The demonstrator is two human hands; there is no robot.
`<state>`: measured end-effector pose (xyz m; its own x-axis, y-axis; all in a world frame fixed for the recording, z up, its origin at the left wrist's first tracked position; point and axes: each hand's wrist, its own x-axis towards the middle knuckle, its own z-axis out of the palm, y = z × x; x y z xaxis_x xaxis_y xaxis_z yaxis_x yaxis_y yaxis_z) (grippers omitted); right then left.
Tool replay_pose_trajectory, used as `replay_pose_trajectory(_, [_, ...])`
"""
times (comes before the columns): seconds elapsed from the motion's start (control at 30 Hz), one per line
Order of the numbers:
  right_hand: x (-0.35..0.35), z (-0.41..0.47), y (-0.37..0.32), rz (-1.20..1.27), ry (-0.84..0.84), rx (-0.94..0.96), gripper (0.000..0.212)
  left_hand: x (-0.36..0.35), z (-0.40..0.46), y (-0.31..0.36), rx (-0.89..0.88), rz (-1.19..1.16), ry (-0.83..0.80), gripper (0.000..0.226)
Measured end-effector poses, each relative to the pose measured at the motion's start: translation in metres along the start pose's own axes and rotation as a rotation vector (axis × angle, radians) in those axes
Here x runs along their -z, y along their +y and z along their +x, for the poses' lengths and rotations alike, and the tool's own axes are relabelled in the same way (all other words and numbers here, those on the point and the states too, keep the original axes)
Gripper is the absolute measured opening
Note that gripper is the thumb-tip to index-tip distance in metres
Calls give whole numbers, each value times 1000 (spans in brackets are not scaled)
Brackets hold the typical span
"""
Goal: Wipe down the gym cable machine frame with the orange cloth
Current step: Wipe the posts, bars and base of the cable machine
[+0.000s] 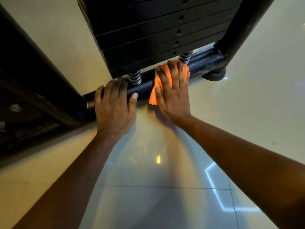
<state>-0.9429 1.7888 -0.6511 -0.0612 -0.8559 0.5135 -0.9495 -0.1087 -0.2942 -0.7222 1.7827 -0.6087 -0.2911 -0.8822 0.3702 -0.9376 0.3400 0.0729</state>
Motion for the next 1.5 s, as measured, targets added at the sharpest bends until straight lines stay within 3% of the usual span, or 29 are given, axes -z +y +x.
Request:
replay_pose_trajectory(0.1, [-13,-6,-39,68,-1,-15,60,-2,-1,0,4,6,-3,55])
replay_pose_trajectory(0.27, [4,11,9,-46,-67,298,62,-2,-2,-3,-15,24,8,55])
replay_pose_trajectory(0.33, [8,15,22,-44,-67,233,60,-3,-2,-1,-6,25,16,54])
replay_pose_trajectory(0.47, [-7,4,-39,20,-24,-47,60,-7,-3,0,5,17,42,52])
replay_pose_trajectory(0.53, [-8,2,-49,47,-61,-15,63,-7,-3,0,12,13,52,51])
replay_pose_trajectory(0.67, [11,13,9,-60,-97,278,63,-5,-3,1,15,9,37,51])
replay_pose_trajectory(0.77, [17,17,26,-61,-116,221,63,-5,-3,0,12,5,31,54])
replay_pose_trajectory(0.9, [6,9,-21,-26,-89,72,56,-5,-4,4,24,16,53,59])
replay_pose_trajectory(1.13, [36,4,14,78,-250,273,55,2,-21,22,110,-78,-31,71])
replay_pose_trajectory(1.33, [79,-12,50,155,-282,95,48,14,-46,50,-23,-289,-38,48])
replay_pose_trajectory(1.5, [98,-8,70,175,-252,-99,52,15,-2,85,-176,-375,-32,43])
